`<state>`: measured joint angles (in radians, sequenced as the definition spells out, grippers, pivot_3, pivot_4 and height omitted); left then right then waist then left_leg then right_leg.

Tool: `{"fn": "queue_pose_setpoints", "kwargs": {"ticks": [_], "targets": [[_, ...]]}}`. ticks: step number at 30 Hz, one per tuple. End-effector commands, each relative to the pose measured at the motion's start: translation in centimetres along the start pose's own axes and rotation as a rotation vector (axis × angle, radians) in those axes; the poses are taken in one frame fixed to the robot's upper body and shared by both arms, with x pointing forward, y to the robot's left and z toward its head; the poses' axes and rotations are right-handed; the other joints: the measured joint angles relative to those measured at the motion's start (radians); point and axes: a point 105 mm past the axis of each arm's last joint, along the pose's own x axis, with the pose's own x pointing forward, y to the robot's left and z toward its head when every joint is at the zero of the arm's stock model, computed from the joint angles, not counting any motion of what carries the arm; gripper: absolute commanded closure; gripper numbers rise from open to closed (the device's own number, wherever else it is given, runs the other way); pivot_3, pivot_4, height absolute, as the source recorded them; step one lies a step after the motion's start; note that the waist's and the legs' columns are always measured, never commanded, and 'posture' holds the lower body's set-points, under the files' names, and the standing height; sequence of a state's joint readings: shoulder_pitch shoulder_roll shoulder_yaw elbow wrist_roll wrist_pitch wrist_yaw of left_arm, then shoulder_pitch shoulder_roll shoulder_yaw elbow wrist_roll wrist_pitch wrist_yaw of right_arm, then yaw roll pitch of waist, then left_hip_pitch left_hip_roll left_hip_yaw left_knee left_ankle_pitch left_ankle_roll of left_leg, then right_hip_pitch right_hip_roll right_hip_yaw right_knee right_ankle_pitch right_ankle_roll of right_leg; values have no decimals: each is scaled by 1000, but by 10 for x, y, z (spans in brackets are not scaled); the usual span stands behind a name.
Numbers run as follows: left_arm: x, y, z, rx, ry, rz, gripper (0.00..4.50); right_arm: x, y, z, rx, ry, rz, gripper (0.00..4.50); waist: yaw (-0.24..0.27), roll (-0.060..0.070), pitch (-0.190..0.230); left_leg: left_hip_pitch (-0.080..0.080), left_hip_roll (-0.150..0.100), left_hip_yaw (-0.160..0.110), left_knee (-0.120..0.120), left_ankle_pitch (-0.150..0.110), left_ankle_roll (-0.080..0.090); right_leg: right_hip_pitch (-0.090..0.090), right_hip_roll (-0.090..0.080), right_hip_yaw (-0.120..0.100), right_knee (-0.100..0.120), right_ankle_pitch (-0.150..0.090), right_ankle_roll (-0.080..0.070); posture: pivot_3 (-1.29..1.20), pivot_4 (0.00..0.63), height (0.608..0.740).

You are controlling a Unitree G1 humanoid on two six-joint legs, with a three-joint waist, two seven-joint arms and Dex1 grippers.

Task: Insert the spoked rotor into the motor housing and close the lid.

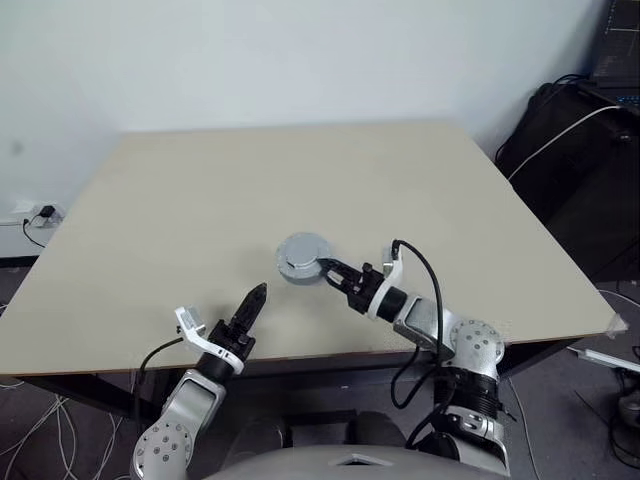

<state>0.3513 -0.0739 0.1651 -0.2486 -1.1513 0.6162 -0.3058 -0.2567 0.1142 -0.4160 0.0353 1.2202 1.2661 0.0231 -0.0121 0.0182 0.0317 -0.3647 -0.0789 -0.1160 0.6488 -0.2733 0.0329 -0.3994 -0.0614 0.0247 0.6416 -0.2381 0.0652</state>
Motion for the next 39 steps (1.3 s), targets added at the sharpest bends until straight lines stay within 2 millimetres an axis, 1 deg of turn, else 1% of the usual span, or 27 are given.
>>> {"fn": "queue_pose_setpoints", "kwargs": {"ticks": [1, 4, 7, 10, 16, 20, 22, 24, 25, 27, 31, 32, 35, 39], "targets": [[19, -27, -14, -187, -56, -142, 39, 18, 29, -15, 21, 48, 149, 3231, 0, 0, 0, 0, 0, 0, 0, 0, 0, 0, 0, 0, 0, 1, -2, 0, 0, 740], [21, -31, -16, -235, -50, -179, 39, 17, 28, -23, 19, 99, 145, 3231, 0, 0, 0, 0, 0, 0, 0, 0, 0, 0, 0, 0, 0, 2, -6, 0, 0, 740], [22, -35, -20, -238, -20, -206, 39, 15, 22, -32, 21, 144, 125, 3231, 0, 0, 0, 0, 0, 0, 0, 0, 0, 0, 1, 0, 0, 1, -7, 0, 0, 740], [22, -40, -21, -247, -22, -238, 39, 12, 16, -33, 28, 152, 104, 3231, 0, 0, 0, 0, 0, 1, 0, 0, 0, 1, 1, 0, 0, 0, -9, 0, 0, 740], [22, -40, -21, -265, -41, -247, 39, 2, 14, -42, 22, 209, 100, 3231, -2, 0, 0, -1, 0, 1, 0, 0, 0, 1, 1, 0, 0, -1, -10, 0, 0, 740], [22, -40, -21, -271, -51, -247, 39, -1, 11, -43, 25, 218, 91, 3231, 0, 0, 0, -1, 0, 1, 0, 0, 0, 1, 2, 0, 0, -1, -10, 0, 0, 740], [23, -40, -21, -274, -53, -246, 39, -3, 13, -44, 25, 225, 97, 3231, 0, 0, 0, -1, 0, 1, 0, 0, 0, 1, 2, 0, 0, -2, -10, 0, 0, 740], [23, -40, -22, -276, -52, -246, 39, -3, 14, -45, 24, 233, 101, 3231, 0, 0, 0, 0, 0, 1, 0, 0, 0, 1, 1, 0, 0, -4, -6, 0, 0, 740], [23, -39, -22, -281, -52, -243, 203, -4, 14, -46, 24, 234, 101, 3231, 0, 0, 0, 0, 0, 1, 0, 0, 0, 1, 1, 0, 0, -4, -6, 0, 0, 740], [23, -39, -22, -289, -51, -240, 676, -4, 13, -45, 24, 231, 98, 3231, 0, 0, 0, -1, 0, 1, 0, 0, 0, 1, 1, 0, 0, -4, -6, 0, 0, 740], [23, -39, -23, -290, -49, -239, 1968, -5, 13, -45, 24, 228, 91, 3231, 0, -1, 0, -1, 0, 1, 0, 0, 0, 1, 1, 0, 0, -4, -6, 0, 0, 740], [23, -39, -22, -290, -49, -238, 2230, -5, 12, -46, 25, 226, 89, 3231, 0, -1, 0, -1, 0, 1, 0, 0, 0, 1, 1, 0, 0, -4, -6, 0, 0, 740], [23, -39, -22, -289, -51, -236, 2279, -4, 11, -45, 16, 220, 76, 3231, 0, -1, 1, -1, 0, 1, 0, 0, 0, 1, 1, 0, 0, -4, -6, 0, 0, 740], [23, -39, -20, -281, -56, -227, 2279, -5, 9, -42, -75, 186, 28, 3231, 0, -1, 1, -1, 0, 1, 0, 0, 0, 1, 1, 0, 0, -4, -6, 0, 0, 740]]}}
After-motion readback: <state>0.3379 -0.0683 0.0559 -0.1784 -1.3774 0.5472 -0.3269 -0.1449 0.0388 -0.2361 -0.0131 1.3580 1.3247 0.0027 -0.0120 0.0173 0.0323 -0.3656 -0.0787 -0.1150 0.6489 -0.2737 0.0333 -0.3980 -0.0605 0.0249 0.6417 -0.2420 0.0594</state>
